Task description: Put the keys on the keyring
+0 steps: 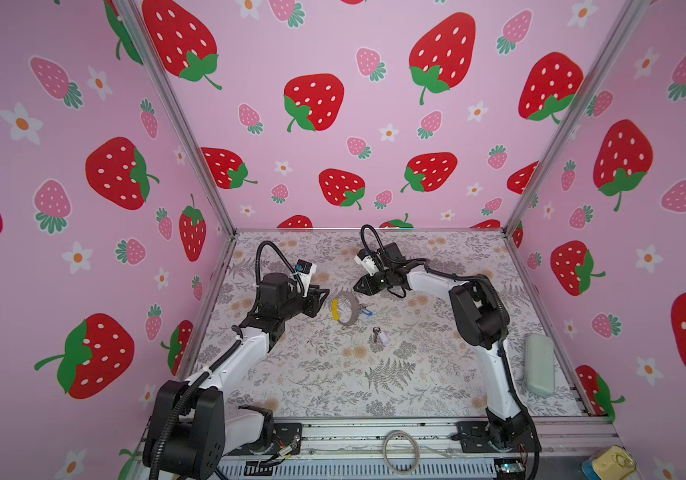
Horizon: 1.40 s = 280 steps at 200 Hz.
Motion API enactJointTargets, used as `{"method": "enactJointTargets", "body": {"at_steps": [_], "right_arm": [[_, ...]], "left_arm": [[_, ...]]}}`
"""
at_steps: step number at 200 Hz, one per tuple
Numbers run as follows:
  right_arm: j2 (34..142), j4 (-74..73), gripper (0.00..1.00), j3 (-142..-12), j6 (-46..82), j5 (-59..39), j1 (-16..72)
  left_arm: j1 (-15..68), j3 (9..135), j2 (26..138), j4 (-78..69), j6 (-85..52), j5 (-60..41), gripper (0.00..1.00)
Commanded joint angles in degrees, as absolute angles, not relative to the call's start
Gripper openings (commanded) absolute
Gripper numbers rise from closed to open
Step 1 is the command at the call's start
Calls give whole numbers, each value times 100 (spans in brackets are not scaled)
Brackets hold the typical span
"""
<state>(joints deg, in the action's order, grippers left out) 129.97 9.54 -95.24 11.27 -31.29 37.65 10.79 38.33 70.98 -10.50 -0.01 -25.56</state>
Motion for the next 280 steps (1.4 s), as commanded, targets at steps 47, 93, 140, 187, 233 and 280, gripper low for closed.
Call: {"method": "enactJointTargets", "body": {"at_steps": [47,93,140,187,233,280], "right_arm": [[13212,1114,24,-9793,1406,-3341,3756],[12768,1625,25,-9585,717,-3054,3753],[11446,1434,25,-8149,-155,-2721,3753],[11198,2203,25,-7890,-211,-3454,3955],[11715,2450,25,-8234,611,-3813,4074],[12003,2398,26,-8391,1299,-4224,4086]], "left_arm": [[1099,3985,7198,-1087,73,-2653,40],[1290,4249,7471,-92,526,-2606,40],[1455,4506,8094,169,57,-2559,40],[1521,4689,8278,52,-302,-2410,40],[1512,4566,7984,45,-255,-2200,41],[1489,4511,7871,55,-168,-2116,42]]}}
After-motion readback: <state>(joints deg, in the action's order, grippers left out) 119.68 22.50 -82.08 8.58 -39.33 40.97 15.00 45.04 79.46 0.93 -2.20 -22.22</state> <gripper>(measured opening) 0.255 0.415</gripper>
